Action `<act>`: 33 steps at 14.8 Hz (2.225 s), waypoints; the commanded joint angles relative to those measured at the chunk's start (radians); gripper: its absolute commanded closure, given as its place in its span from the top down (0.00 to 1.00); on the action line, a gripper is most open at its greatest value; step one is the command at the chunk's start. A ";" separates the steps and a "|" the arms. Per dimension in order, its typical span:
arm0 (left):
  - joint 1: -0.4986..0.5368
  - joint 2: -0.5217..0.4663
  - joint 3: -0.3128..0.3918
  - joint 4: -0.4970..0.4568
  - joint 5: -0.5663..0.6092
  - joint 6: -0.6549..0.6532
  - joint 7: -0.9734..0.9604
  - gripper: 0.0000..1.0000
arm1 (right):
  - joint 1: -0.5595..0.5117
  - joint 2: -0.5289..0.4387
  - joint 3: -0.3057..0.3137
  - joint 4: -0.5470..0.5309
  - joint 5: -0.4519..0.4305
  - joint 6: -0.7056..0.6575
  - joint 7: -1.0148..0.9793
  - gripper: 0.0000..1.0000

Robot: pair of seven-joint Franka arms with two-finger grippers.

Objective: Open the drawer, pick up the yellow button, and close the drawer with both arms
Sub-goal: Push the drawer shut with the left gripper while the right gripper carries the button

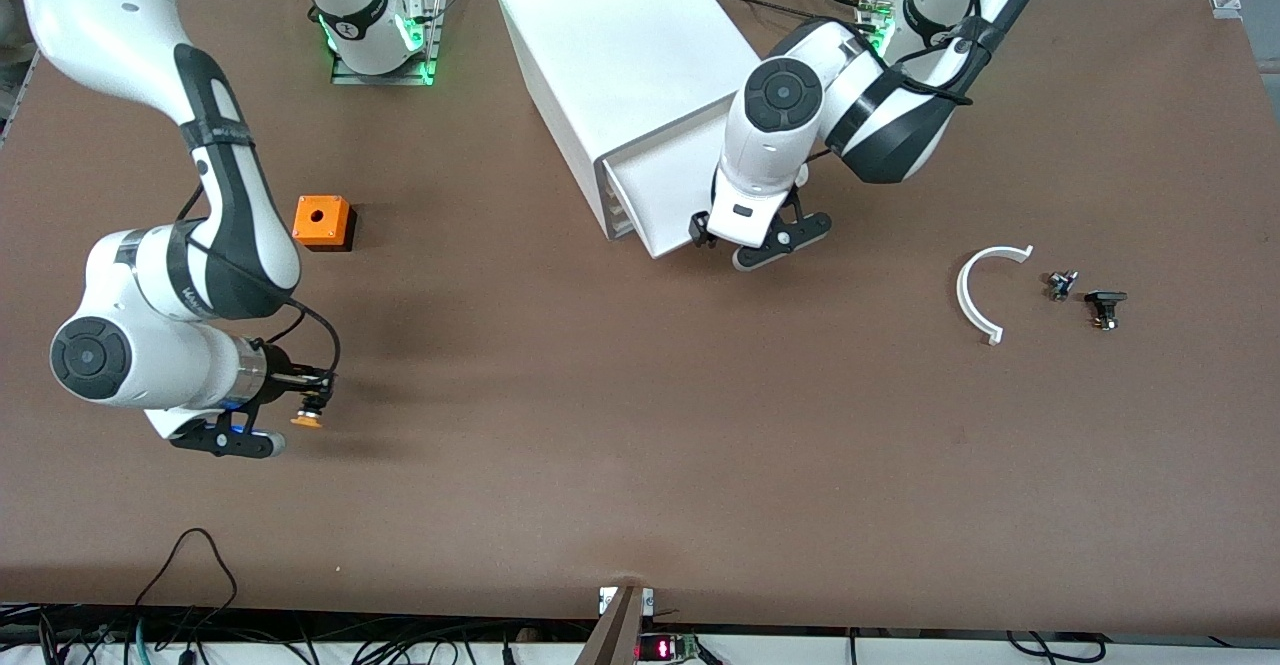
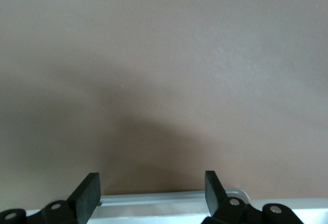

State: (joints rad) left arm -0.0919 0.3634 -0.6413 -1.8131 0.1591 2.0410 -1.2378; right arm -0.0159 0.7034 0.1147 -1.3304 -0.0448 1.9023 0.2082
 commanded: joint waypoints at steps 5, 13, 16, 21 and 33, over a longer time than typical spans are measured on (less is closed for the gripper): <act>0.018 -0.026 -0.104 -0.034 0.014 -0.068 -0.025 0.91 | -0.110 -0.012 0.019 -0.173 -0.010 0.161 -0.137 0.00; 0.003 -0.011 -0.140 -0.040 -0.076 -0.090 -0.025 0.94 | -0.134 0.013 0.019 -0.265 -0.006 0.285 -0.159 0.29; -0.002 -0.009 -0.141 -0.041 -0.119 -0.090 -0.023 0.94 | -0.130 0.010 0.019 -0.254 -0.007 0.288 -0.150 0.98; 0.001 0.011 -0.169 -0.046 -0.134 -0.090 -0.023 0.99 | -0.124 -0.056 0.026 -0.239 -0.010 0.281 -0.159 0.99; 0.003 0.035 -0.201 -0.040 -0.174 -0.119 -0.008 0.99 | -0.107 -0.332 0.042 -0.245 -0.014 0.097 -0.133 0.99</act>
State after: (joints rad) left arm -0.0885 0.3840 -0.8055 -1.8544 0.0206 1.9550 -1.2548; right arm -0.1260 0.4176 0.1452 -1.5509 -0.0460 2.0130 0.0593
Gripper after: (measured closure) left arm 0.009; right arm 0.009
